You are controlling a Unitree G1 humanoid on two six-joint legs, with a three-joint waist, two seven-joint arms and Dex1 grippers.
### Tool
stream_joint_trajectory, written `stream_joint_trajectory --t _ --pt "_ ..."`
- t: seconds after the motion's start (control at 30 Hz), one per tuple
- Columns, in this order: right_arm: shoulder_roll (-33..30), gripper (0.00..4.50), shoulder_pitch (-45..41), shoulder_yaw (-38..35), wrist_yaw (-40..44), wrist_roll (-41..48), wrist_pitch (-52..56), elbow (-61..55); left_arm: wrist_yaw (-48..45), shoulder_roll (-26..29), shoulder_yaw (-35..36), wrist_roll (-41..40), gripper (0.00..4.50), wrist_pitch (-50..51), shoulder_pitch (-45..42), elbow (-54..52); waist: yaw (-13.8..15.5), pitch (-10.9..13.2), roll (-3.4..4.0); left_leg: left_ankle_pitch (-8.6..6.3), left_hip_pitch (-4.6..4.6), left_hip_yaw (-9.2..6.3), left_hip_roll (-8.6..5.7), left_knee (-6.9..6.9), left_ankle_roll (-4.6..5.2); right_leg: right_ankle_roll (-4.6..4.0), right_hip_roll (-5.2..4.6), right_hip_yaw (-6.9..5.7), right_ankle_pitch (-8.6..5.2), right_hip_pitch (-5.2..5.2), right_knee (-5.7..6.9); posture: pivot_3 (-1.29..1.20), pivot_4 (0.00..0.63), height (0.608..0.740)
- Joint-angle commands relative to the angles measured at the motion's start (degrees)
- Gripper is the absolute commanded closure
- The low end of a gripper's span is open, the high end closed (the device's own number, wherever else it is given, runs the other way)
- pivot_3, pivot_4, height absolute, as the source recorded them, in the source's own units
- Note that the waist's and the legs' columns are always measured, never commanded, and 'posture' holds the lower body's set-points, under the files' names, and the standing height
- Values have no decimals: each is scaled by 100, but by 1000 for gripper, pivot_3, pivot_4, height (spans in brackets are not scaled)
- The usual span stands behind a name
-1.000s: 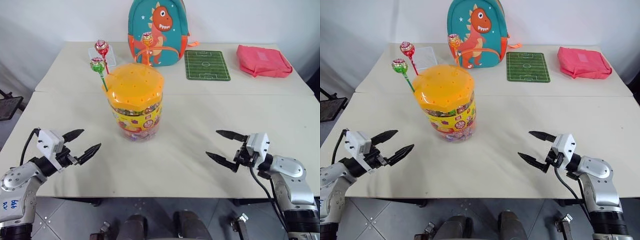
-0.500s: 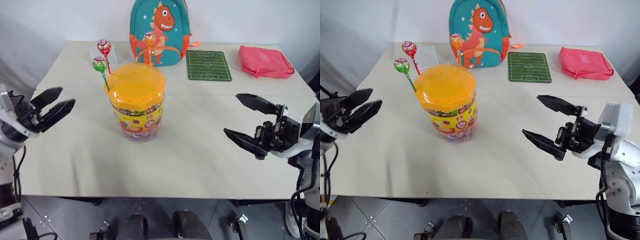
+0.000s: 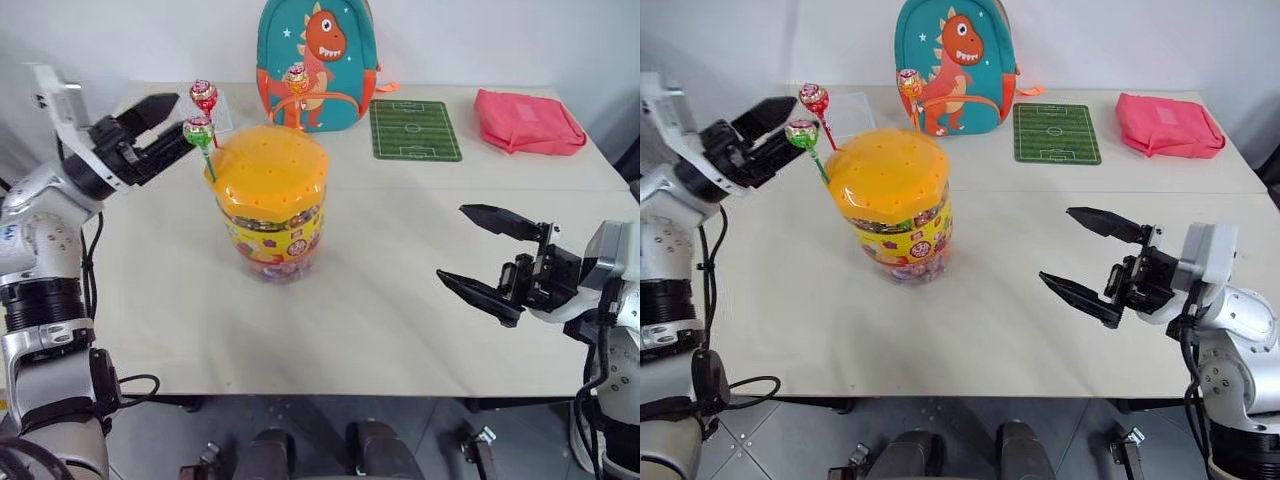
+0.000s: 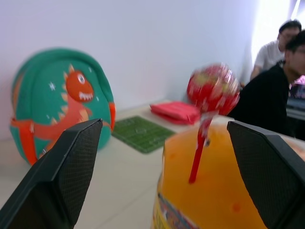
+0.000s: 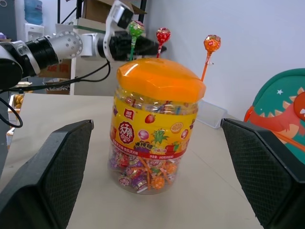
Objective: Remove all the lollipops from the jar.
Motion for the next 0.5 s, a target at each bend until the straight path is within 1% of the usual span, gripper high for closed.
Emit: stream_joint_trajectory --t 0.03,0.1,0.17,0.27,0.33,0.5 --pt "40 0 9 -117 -110 47 -97 -244 -312 49 -85 98 57 -2 -265 163 2 0 0 0 -2 -1 0 0 0 0 -1 -3 0 -1 -1 0 150 740" --pt "51 0 36 -140 -172 41 -108 -280 -405 20 -238 222 57 -16 -333 229 14 0 0 0 -7 -3 0 2 0 0 -2 -5 0 -2 -1 0 150 740" --pt "74 0 58 -137 -218 27 -121 -309 -230 -77 -276 357 57 -97 -462 378 34 0 0 0 -7 -3 -1 4 0 0 -3 -6 0 -1 -5 0 150 740" --pt "99 0 89 -116 -252 0 -132 -348 -231 -201 -234 380 602 -120 -648 528 77 0 0 0 -7 -3 -1 10 0 0 -3 -6 0 -2 -6 0 150 740" --pt "108 0 93 -124 -268 -9 -135 -345 -290 -237 -226 363 1169 -76 -740 555 79 0 -1 0 -7 -3 -1 12 -1 0 -2 -6 0 -2 -6 0 150 740" --pt "130 0 99 -104 -271 0 -151 -360 -496 -209 -210 364 2787 -19 -831 625 79 1 -1 0 -7 -3 -1 11 -1 0 -2 -7 0 -2 -3 0 150 740"
